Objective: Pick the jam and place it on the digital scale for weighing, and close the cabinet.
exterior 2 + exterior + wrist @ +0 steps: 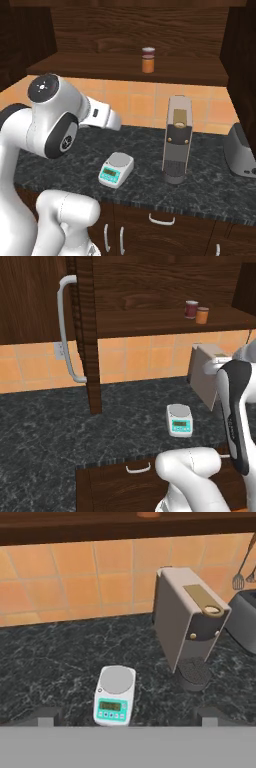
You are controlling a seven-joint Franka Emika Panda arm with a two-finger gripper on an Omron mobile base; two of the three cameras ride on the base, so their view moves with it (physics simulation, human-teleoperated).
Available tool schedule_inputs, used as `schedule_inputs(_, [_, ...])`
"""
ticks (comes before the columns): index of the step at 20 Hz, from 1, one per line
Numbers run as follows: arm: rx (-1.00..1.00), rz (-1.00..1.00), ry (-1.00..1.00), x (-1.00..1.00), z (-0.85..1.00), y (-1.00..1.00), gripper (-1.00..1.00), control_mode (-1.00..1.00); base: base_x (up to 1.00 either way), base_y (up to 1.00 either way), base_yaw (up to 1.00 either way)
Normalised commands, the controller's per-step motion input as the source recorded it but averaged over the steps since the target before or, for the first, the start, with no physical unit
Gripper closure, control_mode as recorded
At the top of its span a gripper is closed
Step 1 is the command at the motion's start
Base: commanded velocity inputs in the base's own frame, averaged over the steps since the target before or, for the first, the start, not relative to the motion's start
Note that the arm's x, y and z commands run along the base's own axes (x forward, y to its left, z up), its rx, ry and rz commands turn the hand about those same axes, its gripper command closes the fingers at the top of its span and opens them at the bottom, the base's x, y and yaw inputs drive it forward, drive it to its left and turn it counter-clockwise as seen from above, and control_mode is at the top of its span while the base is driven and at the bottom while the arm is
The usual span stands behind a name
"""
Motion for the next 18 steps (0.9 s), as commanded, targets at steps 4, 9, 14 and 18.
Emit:
schedule_inputs(4, [0.00,-0.01,0.00,0.06,0.42,-0.19,-1.00,-1.00,0.00,0.00,0.00])
schedule_inputs(9, [0.00,0.00,-0.01,0.07,0.55,-0.23,-1.00,-1.00,0.00,0.00,0.00])
schedule_inputs(14, [0.00,0.00,-0.01,0.49,0.38,-0.15,-1.00,-1.00,0.00,0.00,0.00])
schedule_inputs(18, [0.00,0.00,-0.11,0.59,0.26,-0.11,-1.00,-1.00,0.00,0.00,0.00])
